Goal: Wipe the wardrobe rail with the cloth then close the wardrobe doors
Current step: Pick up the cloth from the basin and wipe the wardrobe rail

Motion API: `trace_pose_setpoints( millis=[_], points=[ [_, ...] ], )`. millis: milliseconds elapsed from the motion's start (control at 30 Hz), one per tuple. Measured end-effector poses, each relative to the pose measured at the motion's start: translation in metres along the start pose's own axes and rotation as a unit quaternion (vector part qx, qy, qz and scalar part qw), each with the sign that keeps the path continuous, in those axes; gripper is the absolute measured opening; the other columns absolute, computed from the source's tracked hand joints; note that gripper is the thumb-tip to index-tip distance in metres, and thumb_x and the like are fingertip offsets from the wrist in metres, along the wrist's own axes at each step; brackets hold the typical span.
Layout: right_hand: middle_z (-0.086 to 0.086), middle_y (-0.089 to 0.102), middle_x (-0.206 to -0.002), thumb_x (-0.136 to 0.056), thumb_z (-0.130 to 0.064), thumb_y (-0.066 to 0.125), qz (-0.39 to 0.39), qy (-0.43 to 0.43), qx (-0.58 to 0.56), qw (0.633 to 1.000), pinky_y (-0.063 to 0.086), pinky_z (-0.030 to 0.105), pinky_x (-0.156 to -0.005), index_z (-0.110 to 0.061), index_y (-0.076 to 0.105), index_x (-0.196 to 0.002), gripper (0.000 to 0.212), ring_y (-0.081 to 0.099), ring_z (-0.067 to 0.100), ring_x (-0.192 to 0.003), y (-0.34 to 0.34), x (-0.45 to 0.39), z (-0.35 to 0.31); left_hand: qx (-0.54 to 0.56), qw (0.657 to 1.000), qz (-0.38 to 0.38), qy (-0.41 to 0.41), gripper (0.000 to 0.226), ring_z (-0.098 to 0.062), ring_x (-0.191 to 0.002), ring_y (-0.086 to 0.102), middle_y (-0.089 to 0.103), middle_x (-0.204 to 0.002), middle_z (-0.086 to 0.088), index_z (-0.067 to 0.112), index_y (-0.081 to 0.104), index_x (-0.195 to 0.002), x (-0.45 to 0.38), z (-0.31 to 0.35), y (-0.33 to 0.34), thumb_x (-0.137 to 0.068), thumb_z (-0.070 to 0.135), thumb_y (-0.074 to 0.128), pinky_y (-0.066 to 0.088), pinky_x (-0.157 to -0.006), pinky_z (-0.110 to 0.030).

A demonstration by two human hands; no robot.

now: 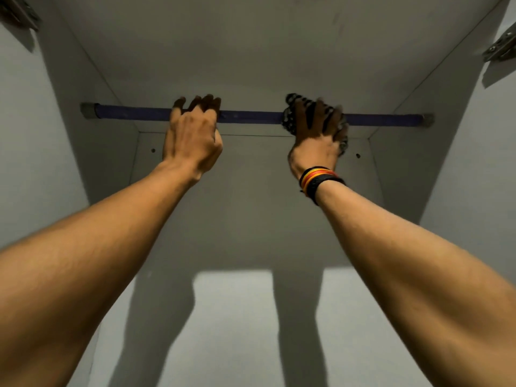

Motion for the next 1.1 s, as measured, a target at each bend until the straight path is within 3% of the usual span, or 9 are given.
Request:
trace_pose_setpoints(
  millis=[133,300,367,467,567,667,867,1000,1100],
  points=[
    [0.007,0.001,-0.172,-0.088,-0.012,0.051,-0.006,-0.061,-0.018,0.998,0.006,0.065,-0.123,-0.038,0.011,-0.162,0.088,-0.006,0.049,-0.155,0.007,0.012,-0.070,0.030,0.998,0.018,0.049,0.051,-0.034,-0.132,0.054,0.058,-0.143,-0.018,0.005,0.050,-0.144,0.001,0.000,-0.017,-0.095,0.004,0.040,0.035,-0.117,-0.046],
    [0.005,0.003,-0.172,-0.093,-0.013,0.046,0.002,-0.108,-0.027,0.994,0.005,0.060,-0.126,-0.037,0.011,-0.161,0.081,-0.003,0.043,-0.157,0.007,0.022,-0.111,0.054,0.996,-0.017,0.069,0.027,-0.036,-0.096,0.063,0.067,-0.107,-0.017,0.008,0.058,-0.121,0.001,-0.008,-0.023,-0.098,0.004,0.045,0.044,-0.087,-0.040],
    [0.003,0.003,-0.172,-0.092,-0.011,0.045,-0.005,-0.109,-0.034,0.993,0.003,0.057,-0.127,-0.034,0.008,-0.162,0.083,-0.003,0.040,-0.157,0.005,0.022,-0.110,0.058,0.997,-0.030,0.049,0.030,-0.038,-0.110,0.064,0.070,-0.109,-0.016,0.008,0.059,-0.124,-0.005,-0.008,-0.021,-0.099,0.004,0.044,0.043,-0.099,-0.044],
    [0.002,0.008,-0.172,-0.090,-0.014,0.049,-0.005,-0.114,-0.049,0.992,0.009,0.052,-0.129,-0.023,0.007,-0.163,0.085,0.003,0.035,-0.158,0.001,0.023,-0.102,0.045,0.998,-0.035,-0.004,0.029,-0.032,-0.136,0.052,0.073,-0.114,-0.013,0.010,0.065,-0.120,-0.017,-0.007,-0.016,-0.100,0.008,0.044,0.024,-0.124,-0.048],
    [0.003,0.007,-0.172,-0.090,-0.019,0.054,-0.002,-0.143,-0.053,0.988,0.010,0.048,-0.129,-0.016,0.005,-0.163,0.088,0.004,0.029,-0.159,-0.003,0.024,-0.089,-0.006,0.999,-0.036,-0.033,0.019,-0.031,-0.138,0.051,0.074,-0.112,-0.014,0.012,0.069,-0.110,-0.020,-0.005,-0.009,-0.100,0.013,0.052,0.015,-0.127,-0.046],
    [0.004,0.002,-0.173,-0.093,-0.027,0.055,-0.012,-0.154,-0.047,0.987,0.006,0.048,-0.129,-0.017,0.005,-0.164,0.087,0.001,0.026,-0.159,-0.002,0.022,-0.063,-0.087,0.996,-0.030,-0.020,0.014,-0.032,-0.135,0.054,0.076,-0.105,-0.014,0.014,0.070,-0.106,-0.019,0.003,-0.006,-0.098,0.016,0.059,0.022,-0.125,-0.046],
    [-0.004,0.004,-0.172,-0.096,-0.038,0.050,-0.020,-0.173,-0.012,0.985,-0.002,0.059,-0.126,-0.028,0.004,-0.163,0.083,-0.001,0.024,-0.160,0.000,0.013,-0.037,-0.167,0.983,0.003,0.076,0.020,-0.036,-0.106,0.062,0.067,-0.110,-0.018,0.006,0.068,-0.109,-0.029,0.046,-0.010,-0.089,0.008,0.067,0.048,-0.094,-0.046],
    [-0.006,0.000,-0.173,-0.097,-0.037,0.046,-0.034,-0.169,-0.048,0.984,-0.002,0.059,-0.126,-0.027,0.002,-0.163,0.080,-0.002,0.022,-0.159,0.000,0.014,-0.037,-0.019,0.996,0.014,0.091,0.022,-0.033,-0.100,0.066,0.065,-0.115,-0.018,0.003,0.063,-0.115,-0.019,0.076,0.002,-0.096,0.009,0.054,0.054,-0.081,-0.041],
    [-0.004,-0.007,-0.172,-0.097,-0.045,0.044,-0.036,-0.192,-0.021,0.981,-0.004,0.056,-0.127,-0.024,0.001,-0.164,0.082,-0.008,0.020,-0.159,0.003,0.012,-0.029,0.062,0.996,0.031,0.048,0.020,-0.026,-0.081,0.059,0.068,-0.100,-0.016,0.012,0.057,-0.087,-0.014,0.077,0.006,-0.094,0.026,0.045,0.044,-0.069,-0.033]
  ],
)
Point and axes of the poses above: each hand's wrist, its own x-axis away from the middle knuckle, its own y-axis out of the palm, z = x × y, the point moved 5 cm from there along -x, towards the middle knuckle
